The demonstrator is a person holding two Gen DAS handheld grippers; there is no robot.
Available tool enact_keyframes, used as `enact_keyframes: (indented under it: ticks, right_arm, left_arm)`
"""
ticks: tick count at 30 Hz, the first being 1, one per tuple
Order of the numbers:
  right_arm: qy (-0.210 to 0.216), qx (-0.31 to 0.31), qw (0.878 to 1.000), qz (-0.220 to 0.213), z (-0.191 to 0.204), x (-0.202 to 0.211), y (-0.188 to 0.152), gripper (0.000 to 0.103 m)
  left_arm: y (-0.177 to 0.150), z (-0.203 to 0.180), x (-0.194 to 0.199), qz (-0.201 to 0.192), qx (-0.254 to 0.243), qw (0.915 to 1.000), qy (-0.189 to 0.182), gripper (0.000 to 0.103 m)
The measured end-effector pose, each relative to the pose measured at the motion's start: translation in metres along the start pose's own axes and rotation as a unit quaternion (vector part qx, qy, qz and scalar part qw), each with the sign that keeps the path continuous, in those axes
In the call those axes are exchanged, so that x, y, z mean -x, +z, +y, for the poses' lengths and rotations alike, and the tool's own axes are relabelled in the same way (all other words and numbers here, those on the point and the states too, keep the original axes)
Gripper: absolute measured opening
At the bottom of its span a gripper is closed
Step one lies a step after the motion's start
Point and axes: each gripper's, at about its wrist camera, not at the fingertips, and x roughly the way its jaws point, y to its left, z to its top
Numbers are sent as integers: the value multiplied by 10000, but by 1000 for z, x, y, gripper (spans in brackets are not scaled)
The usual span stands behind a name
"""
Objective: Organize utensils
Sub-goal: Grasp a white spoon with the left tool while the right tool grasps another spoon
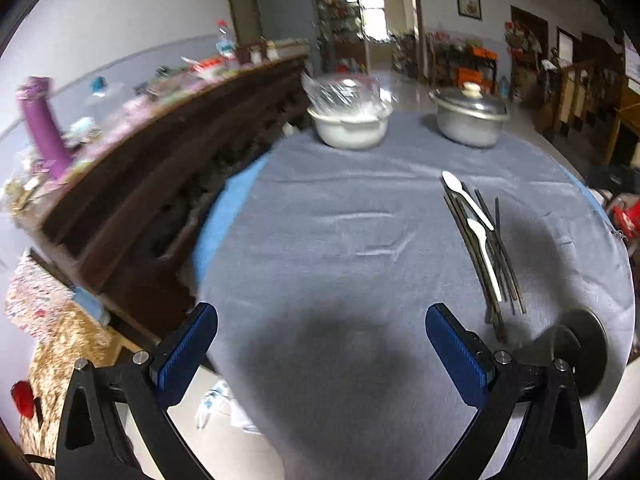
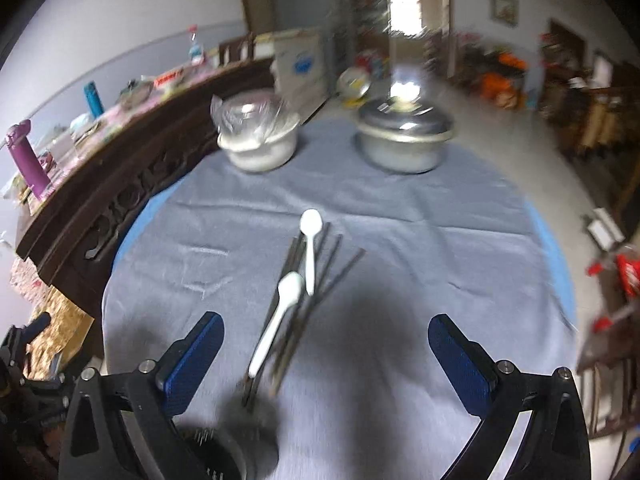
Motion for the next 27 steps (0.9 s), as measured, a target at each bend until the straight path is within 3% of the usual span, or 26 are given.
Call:
enact_keyframes:
  ticks: [5,9,13,16,22,23,25,27]
  right_arm:
    - [513,240,9974,444,-6,-91,54,103]
    - [932,43,9921,841,-11,-159,82,102]
    - [1043,-5,9885,1096,-9,-208,96,91]
    - [1085,-25,9864,1237,-6,-233,101,89]
    - [754,276,9868,1407,0,-253,97,60]
    - [776,298,9867,1398,0,-253,96,42]
    - [756,239,9868,1415,-2,-253,98,20]
    - [808,99,9869,1393,-9,-250,97,15]
  left_arm:
    - [23,-12,-50,407,-3,9989,-232,103]
    - [36,-22,-81,710,76,9955,-617,103]
    - [43,-27,-106,879,128,9920,-894,101]
    - [49,-34,-122,1002,107,9883,-1148,92]
    - [64,-52,-144,1218,89,9713,-2043,75]
    - [66,-55,-146,1213,97,9670,-2238,74]
    - [71,-65,-151,1234,64,9614,-2458,66]
    - [75,-78,-155,1255,-19,9565,-2633,59]
